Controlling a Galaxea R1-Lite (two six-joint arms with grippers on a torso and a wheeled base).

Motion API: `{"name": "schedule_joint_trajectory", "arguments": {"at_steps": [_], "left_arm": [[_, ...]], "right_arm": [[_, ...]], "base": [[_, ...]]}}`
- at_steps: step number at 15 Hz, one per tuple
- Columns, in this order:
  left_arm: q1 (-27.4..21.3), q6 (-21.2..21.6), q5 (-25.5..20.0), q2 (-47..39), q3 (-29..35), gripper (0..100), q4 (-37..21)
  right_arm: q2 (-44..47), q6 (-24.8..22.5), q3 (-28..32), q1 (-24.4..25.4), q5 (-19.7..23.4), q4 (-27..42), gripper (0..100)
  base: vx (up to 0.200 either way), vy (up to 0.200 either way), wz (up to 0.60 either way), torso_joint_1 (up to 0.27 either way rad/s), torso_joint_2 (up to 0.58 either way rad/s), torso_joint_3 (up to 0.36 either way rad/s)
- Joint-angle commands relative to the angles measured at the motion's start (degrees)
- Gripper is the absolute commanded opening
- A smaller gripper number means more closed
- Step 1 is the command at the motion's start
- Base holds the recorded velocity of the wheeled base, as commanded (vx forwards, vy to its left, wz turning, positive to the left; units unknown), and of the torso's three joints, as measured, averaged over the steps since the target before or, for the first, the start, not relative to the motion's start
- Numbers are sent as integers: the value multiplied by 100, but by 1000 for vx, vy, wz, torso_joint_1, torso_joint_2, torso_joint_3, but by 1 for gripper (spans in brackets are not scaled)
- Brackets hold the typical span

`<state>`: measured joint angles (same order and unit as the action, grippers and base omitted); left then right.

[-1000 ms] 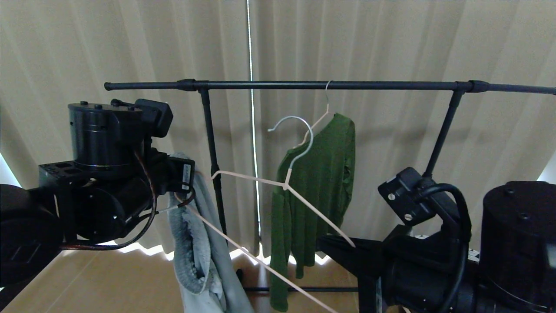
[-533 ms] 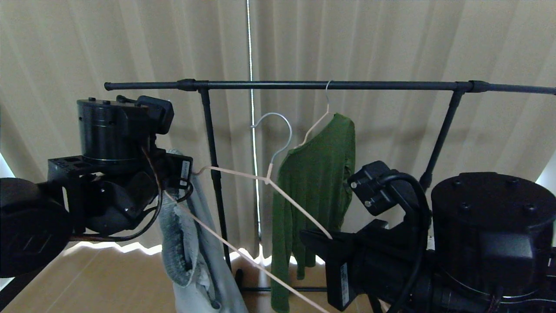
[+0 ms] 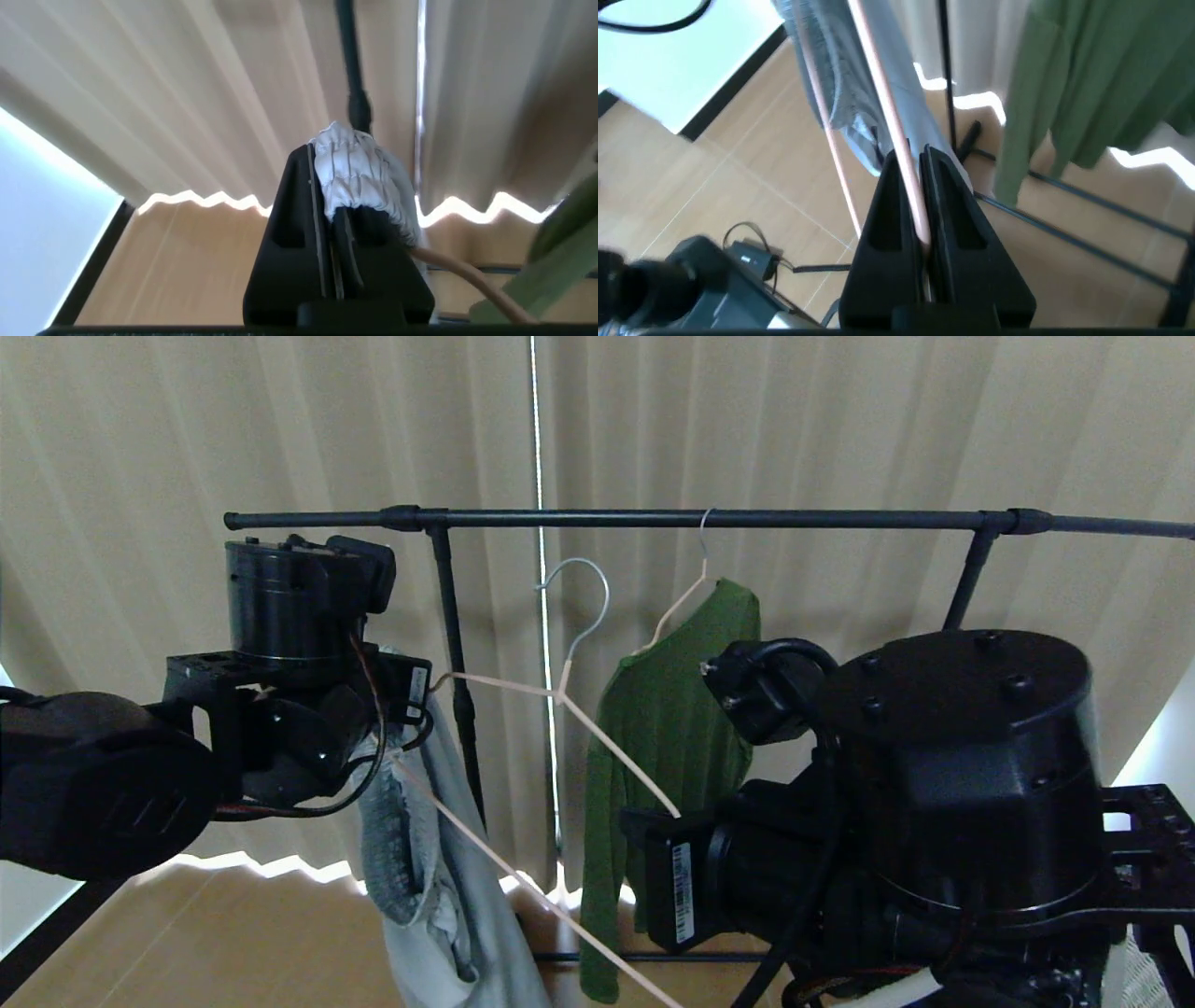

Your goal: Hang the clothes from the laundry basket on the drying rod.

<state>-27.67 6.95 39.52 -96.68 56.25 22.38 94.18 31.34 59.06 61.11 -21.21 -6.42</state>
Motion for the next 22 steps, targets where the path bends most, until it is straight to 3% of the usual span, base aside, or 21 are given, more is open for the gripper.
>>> {"name": "schedule_joint_trajectory", "arguments": {"at_steps": [1, 7, 13, 18, 22], "left_arm": [[131, -1, 12, -158, 132, 0, 3], [262, 395, 12, -123, 71, 0, 3], [254, 395, 56, 27, -17, 0, -6], [192, 351, 56, 123, 106, 0, -6], [131, 351, 56, 598, -114, 0, -252]], "right_arm": [[83, 3, 70, 6, -32, 1, 0], [610, -5, 466, -266, -164, 10, 0], [1383, -23, 1134, -266, -243, 10, 0], [1603, -5, 1142, -161, -357, -52, 0], [1656, 12, 1169, -161, -762, -69, 0]], "base": [[0, 0, 0, 0, 0, 0], [0, 0, 0, 0, 0, 0], [0, 0, 0, 0, 0, 0], [0, 0, 0, 0, 0, 0], [0, 0, 0, 0, 0, 0]]}}
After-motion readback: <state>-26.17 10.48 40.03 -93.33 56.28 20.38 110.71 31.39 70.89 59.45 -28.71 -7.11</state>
